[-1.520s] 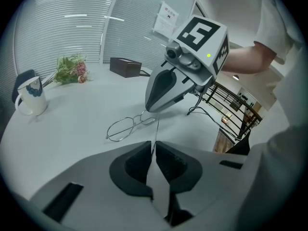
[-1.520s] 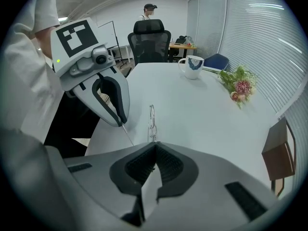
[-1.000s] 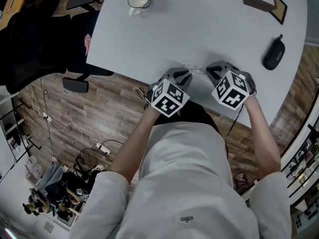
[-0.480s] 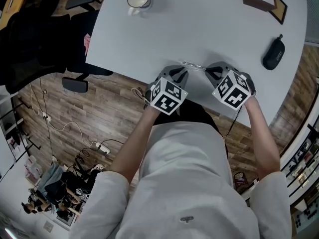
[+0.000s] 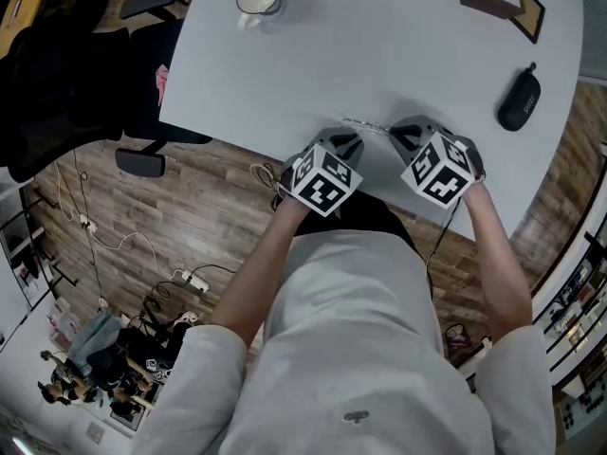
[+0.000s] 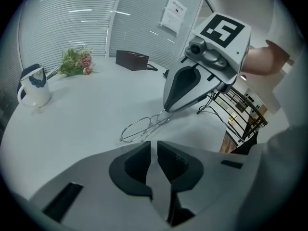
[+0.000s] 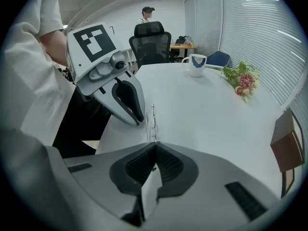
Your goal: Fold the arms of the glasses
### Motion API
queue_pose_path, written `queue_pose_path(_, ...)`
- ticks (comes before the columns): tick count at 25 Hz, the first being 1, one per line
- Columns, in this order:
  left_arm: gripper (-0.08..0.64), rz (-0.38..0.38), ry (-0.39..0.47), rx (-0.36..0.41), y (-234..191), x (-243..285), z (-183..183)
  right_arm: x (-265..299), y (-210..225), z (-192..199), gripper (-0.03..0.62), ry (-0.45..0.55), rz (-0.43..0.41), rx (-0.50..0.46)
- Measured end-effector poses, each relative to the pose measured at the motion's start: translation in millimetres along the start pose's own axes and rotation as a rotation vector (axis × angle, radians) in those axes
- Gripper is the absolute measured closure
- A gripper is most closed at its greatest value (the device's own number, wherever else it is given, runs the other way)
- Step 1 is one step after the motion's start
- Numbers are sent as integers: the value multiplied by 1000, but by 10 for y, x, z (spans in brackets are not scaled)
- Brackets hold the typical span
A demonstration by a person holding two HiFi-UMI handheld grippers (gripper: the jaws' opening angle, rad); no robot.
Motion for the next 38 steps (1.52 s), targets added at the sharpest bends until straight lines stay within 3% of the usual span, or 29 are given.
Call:
queue_pose_path(20, 509, -27, 28, -19, -84, 58, -104, -15, 1, 25, 586, -17, -23, -19)
queue_pose_path(30, 509, -24, 1, -11, -122, 5, -54, 134, -31, 94, 586, -65, 28, -46)
queue_pose_path(38, 509, -38, -7, -23, -137, -113, 17, 249, 48, 102, 584, -57, 101, 0)
Point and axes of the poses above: the fingertips, and each gripper's own axes: x forward along the fingers, y to its right, z out of its underside, the point moved 6 cm from there along -x, backward along the fingers, and after that the axes turned 9 degrees about x, right-handed, at the moved point
